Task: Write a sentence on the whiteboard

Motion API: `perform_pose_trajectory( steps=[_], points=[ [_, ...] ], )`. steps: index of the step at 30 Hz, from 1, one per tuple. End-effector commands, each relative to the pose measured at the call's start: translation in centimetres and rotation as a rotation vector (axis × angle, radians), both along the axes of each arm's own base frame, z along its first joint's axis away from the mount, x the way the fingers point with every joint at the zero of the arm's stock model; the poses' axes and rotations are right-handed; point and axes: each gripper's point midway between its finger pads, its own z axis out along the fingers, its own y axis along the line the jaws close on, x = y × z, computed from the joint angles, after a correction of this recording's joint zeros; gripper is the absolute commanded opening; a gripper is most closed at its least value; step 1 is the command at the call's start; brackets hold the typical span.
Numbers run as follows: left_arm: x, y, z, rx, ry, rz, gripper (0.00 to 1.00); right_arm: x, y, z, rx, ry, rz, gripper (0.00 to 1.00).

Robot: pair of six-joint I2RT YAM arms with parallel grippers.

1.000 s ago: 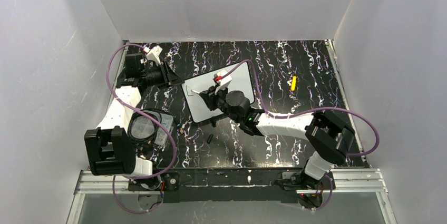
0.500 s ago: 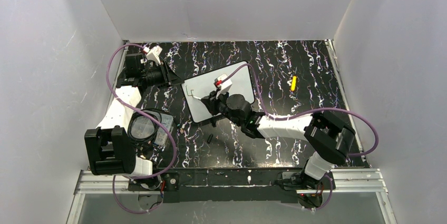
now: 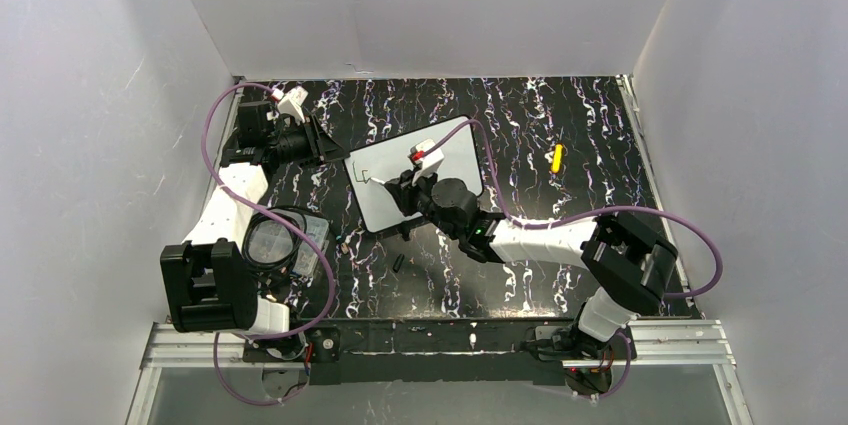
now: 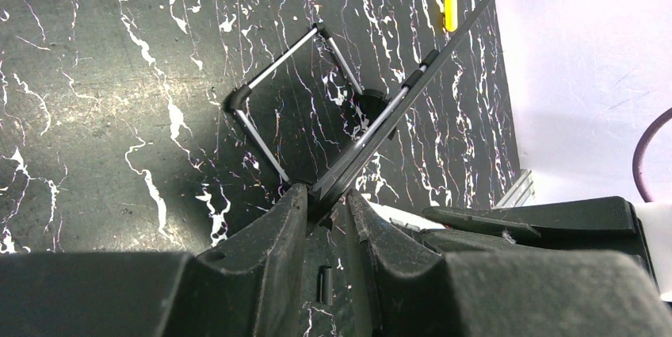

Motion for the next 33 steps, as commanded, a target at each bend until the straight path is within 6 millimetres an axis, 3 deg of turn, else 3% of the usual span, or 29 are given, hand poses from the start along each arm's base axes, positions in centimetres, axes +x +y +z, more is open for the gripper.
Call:
perform_pose_trajectory(
  steps=[1,14,22,33],
  points=[
    [-0.4,-0.7,1.3,-0.034,-0.016,-0.041,0.22,1.7,-0.3,4.1,0.069,-0.085,-0.069,0.01],
    [-0.4,-0.7,1.3,-0.035,-0.015,-0.042,0.22,1.7,0.8,4.8,0.083,-0.097,-0.037,0.01],
    [-0.3,-0.7,1.3,-0.032,-0.017,-0.040,0.22,0.1,0.4,6.1,0.129,-0.113,0.025,0.01],
    [-0.4,-0.7,1.4,-0.033,-0.018,-0.042,0.22,1.9,0.0,4.8,0.090,-0.112,-0.073,0.01]
  ],
)
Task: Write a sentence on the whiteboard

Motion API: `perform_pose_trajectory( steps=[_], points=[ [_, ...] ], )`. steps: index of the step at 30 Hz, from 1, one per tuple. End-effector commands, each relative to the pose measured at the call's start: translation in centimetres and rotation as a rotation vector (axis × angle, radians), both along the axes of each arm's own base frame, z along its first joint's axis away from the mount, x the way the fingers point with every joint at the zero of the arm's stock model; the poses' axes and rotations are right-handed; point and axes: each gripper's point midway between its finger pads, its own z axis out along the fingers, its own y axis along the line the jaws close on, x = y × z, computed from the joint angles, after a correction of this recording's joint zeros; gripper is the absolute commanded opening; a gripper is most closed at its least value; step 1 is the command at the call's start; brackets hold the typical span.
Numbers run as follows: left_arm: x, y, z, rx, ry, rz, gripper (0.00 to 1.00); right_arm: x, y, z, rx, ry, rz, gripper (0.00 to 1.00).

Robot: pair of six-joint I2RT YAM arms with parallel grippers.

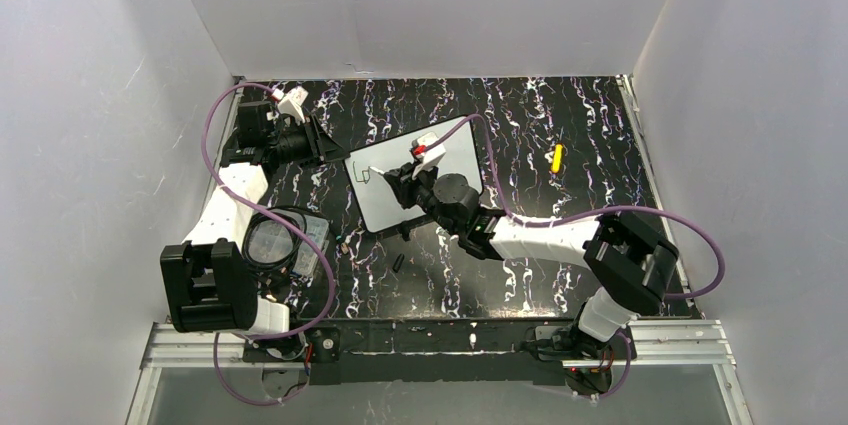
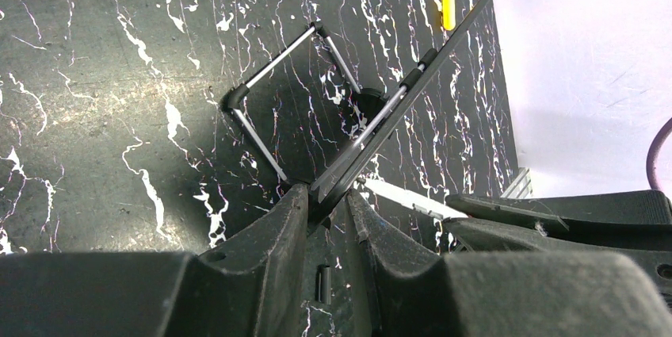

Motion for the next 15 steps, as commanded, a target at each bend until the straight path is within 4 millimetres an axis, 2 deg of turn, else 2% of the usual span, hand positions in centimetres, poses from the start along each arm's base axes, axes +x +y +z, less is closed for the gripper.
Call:
perform_pose_trajectory(
  steps=[1,9,15],
  points=[
    [-0.3,-0.6,1.3,-0.030,-0.016,-0.037,0.22,1.4,-0.4,2.4,0.056,-0.061,-0.068,0.01],
    [-0.3,-0.6,1.4,-0.030,-0.020,-0.039,0.22,1.6,-0.9,1.2,0.029,-0.045,-0.093,0.01],
    [-0.3,-0.6,1.4,-0.030,-0.020,-0.038,0.22,0.8,-1.8,-1.1,-0.007,0.001,-0.084,0.01]
  ],
)
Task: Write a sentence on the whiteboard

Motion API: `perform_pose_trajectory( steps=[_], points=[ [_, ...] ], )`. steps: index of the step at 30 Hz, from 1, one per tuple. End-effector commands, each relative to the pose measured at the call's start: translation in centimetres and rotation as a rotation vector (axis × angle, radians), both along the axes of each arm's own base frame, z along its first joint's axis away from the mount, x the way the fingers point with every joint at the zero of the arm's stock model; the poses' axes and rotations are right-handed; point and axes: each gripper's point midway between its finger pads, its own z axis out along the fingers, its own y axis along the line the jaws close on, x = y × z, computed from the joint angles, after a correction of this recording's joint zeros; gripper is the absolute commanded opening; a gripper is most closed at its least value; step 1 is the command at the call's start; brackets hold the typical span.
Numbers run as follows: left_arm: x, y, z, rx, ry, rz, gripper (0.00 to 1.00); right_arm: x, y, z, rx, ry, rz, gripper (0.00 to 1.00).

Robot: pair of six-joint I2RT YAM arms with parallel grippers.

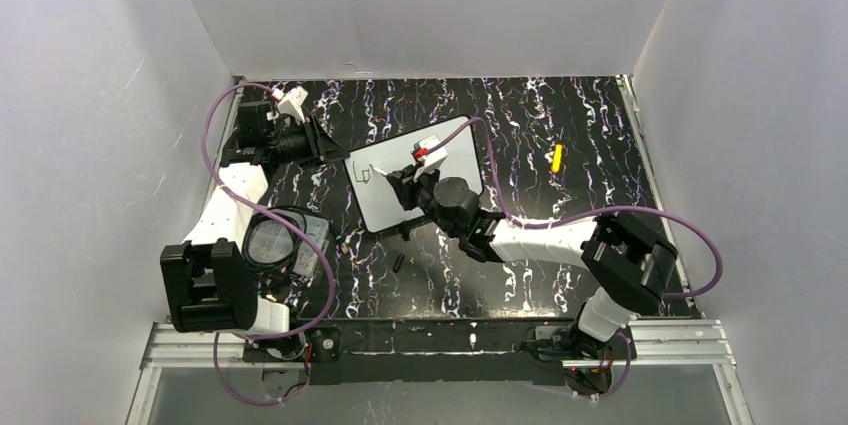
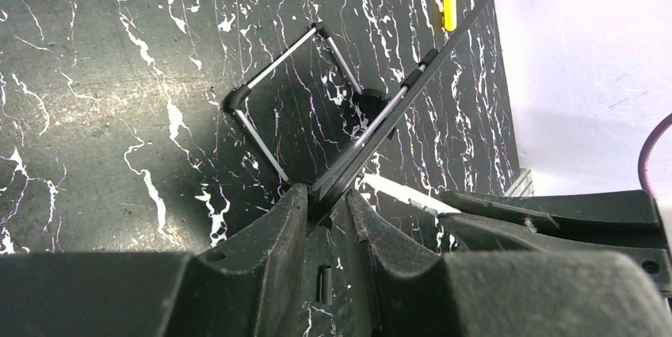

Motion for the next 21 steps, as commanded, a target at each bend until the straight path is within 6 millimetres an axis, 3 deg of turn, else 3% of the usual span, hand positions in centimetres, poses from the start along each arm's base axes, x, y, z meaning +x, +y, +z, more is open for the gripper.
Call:
perform_pose_trajectory(
  steps=[1,5,10,21],
  points=[
    [-0.3,-0.6,1.4,-0.031,-0.018,-0.038,0.22,0.1,-1.3,-1.0,-0.005,0.019,-0.037,0.01],
    [-0.3,-0.6,1.4,-0.031,-0.019,-0.038,0.22,-0.4,-2.0,-2.3,-0.016,0.047,-0.040,0.01],
    [-0.3,-0.6,1.4,-0.031,-0.019,-0.038,0.22,-0.4,-2.3,-2.3,-0.017,0.047,-0.048,0.01],
    [-0.3,-0.6,1.3,-0.030,-0.017,-0.039,0.22,1.0,-1.5,1.6,0.040,-0.040,-0.086,0.01]
  ],
)
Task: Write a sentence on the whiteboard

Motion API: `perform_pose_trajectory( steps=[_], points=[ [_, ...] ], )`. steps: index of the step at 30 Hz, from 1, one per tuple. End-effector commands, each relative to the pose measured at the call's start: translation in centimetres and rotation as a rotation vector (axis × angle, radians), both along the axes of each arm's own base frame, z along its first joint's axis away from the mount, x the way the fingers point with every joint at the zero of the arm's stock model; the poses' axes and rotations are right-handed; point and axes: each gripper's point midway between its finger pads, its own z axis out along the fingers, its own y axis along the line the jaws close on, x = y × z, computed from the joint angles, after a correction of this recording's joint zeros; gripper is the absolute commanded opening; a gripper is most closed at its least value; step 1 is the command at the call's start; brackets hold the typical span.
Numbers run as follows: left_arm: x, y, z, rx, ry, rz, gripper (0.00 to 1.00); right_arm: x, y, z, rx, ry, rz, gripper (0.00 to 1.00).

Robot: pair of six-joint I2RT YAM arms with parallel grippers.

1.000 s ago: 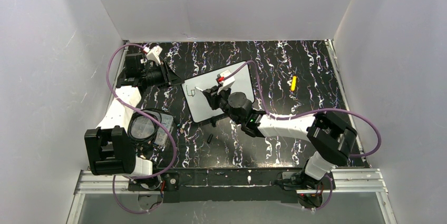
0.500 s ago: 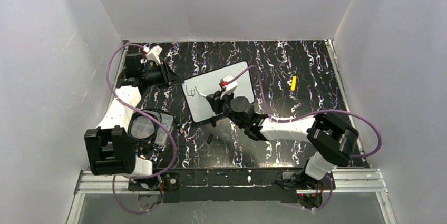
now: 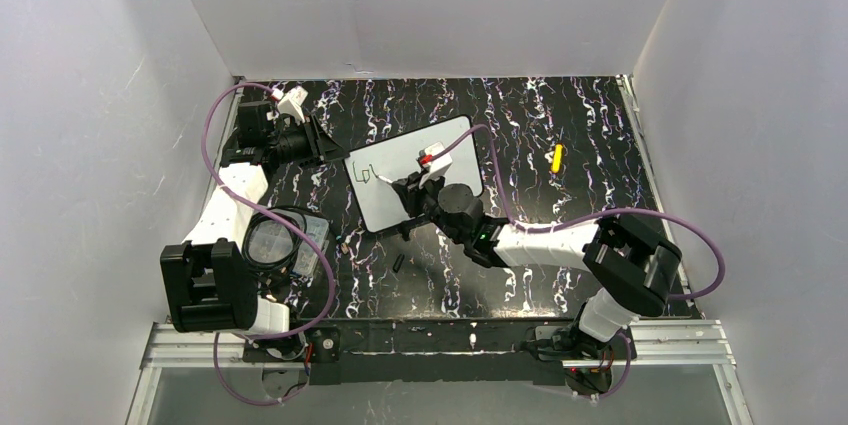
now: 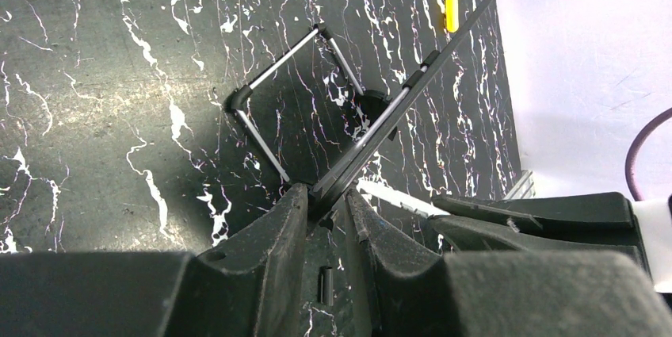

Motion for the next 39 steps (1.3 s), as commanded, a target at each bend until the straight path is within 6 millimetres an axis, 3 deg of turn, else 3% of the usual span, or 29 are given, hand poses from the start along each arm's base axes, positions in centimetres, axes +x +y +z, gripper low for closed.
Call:
perform_pose_trajectory(
  steps=[1,10,18,39],
  points=[
    [-0.4,-0.7,1.4,-0.035,-0.018,-0.044,0.22,2.1,-0.3,4.3,0.054,-0.094,-0.091,0.01],
    [-0.4,-0.7,1.4,-0.035,-0.019,-0.045,0.22,2.6,0.0,5.1,0.049,-0.120,-0.099,0.01],
    [-0.4,-0.7,1.4,-0.033,-0.017,-0.042,0.22,0.5,0.0,5.7,0.085,-0.122,-0.005,0.01],
    [-0.4,-0.7,1.5,-0.033,-0.021,-0.044,0.22,1.3,-1.1,2.2,0.006,-0.074,-0.077,0.01]
  ],
)
